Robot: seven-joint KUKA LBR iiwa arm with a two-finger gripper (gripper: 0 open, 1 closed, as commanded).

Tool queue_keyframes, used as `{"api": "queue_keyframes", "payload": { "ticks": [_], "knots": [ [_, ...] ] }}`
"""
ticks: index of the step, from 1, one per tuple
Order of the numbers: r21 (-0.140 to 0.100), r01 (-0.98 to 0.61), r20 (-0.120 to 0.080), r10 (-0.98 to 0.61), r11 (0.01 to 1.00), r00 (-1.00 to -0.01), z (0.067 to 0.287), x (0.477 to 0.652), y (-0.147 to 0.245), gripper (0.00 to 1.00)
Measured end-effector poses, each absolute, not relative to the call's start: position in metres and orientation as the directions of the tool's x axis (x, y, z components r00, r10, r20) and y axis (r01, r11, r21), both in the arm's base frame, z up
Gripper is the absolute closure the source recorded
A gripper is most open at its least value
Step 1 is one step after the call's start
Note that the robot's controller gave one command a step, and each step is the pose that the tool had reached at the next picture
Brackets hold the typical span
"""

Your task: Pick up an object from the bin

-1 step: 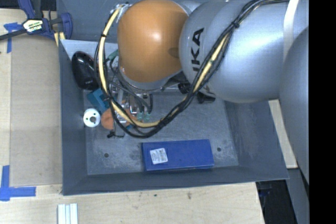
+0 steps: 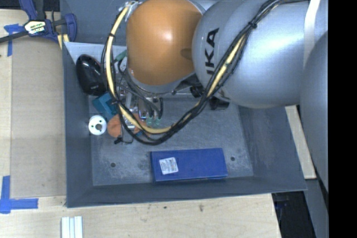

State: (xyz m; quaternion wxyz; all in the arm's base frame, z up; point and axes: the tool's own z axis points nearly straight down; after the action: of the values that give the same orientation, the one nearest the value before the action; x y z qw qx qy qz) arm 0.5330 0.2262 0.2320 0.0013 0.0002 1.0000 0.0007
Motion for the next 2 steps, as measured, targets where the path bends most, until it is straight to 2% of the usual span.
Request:
{"api": "queue_keyframes", "payload": {
  "ticks": [1,2],
  "knots": [
    [0.002,-0.044,-0.008,-0.044,0.999,-0.999,0.167,0.559,0.197,0.00],
    [-0.001,-0.040,0.001,-0.040,0.999,-0.999,0.160,0.586,0.142,0.00]
  ]
}}
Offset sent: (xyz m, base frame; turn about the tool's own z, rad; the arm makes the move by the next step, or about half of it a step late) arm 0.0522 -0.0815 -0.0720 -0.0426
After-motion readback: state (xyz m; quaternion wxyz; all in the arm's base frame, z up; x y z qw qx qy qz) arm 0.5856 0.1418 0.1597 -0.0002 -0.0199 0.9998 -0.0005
